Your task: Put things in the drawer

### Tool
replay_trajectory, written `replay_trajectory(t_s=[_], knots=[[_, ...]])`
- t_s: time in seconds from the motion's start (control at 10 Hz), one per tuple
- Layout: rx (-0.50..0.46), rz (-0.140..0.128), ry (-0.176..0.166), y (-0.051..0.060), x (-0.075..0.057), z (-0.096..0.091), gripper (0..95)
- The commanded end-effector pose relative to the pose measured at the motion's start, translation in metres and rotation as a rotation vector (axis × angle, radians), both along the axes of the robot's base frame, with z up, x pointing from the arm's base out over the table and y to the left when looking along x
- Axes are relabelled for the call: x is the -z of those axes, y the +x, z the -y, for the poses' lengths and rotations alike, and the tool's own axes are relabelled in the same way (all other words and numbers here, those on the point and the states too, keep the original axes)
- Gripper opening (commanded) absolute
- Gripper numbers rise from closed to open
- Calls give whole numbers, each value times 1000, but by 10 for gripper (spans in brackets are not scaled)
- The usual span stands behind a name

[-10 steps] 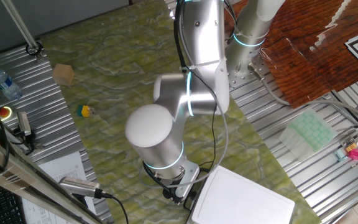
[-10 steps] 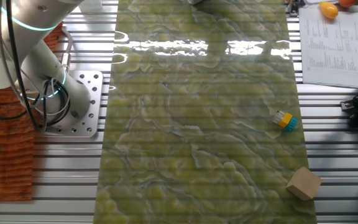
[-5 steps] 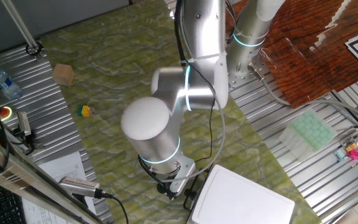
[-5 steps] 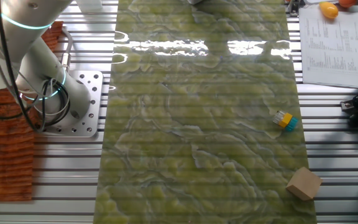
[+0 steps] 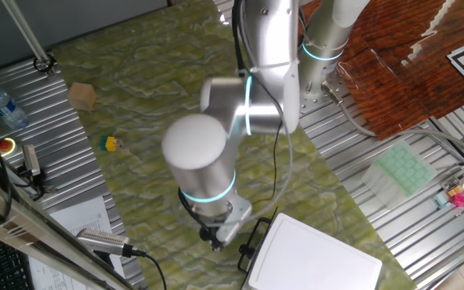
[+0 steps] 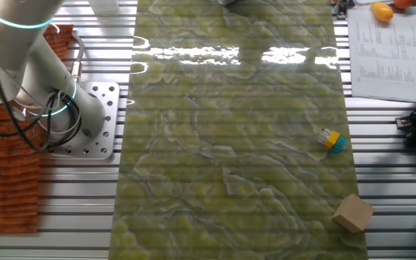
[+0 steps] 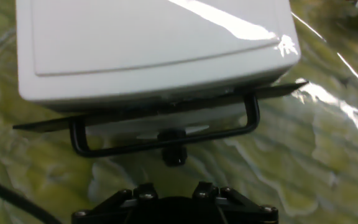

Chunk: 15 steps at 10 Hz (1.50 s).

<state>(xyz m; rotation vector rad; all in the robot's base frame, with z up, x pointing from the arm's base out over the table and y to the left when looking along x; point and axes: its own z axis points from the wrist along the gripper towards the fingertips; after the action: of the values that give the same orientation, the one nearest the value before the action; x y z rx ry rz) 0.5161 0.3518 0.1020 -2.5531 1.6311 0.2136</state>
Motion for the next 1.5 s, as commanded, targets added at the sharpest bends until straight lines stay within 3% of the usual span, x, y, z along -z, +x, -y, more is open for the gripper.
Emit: replay_trajectory(t_s=[0.1,0.2,0.4,0.5,0.6,0.7,0.8,0.9,1.1,1.2,1.4,1.5], knots=[[53,11,3,6,-3,21,190],[67,12,4,8,-2,24,0],[120,-5,51,14,7,34,0],[150,-22,59,14,10,38,0],[150,-22,59,14,10,38,0],[207,-57,82,15,13,49,0],[286,-108,139,17,17,60,0],[333,-153,129,17,20,62,0],[466,-224,79,17,19,60,0],[510,-243,77,18,20,59,0],[666,-336,94,17,22,54,0],[674,-343,95,17,22,54,0]])
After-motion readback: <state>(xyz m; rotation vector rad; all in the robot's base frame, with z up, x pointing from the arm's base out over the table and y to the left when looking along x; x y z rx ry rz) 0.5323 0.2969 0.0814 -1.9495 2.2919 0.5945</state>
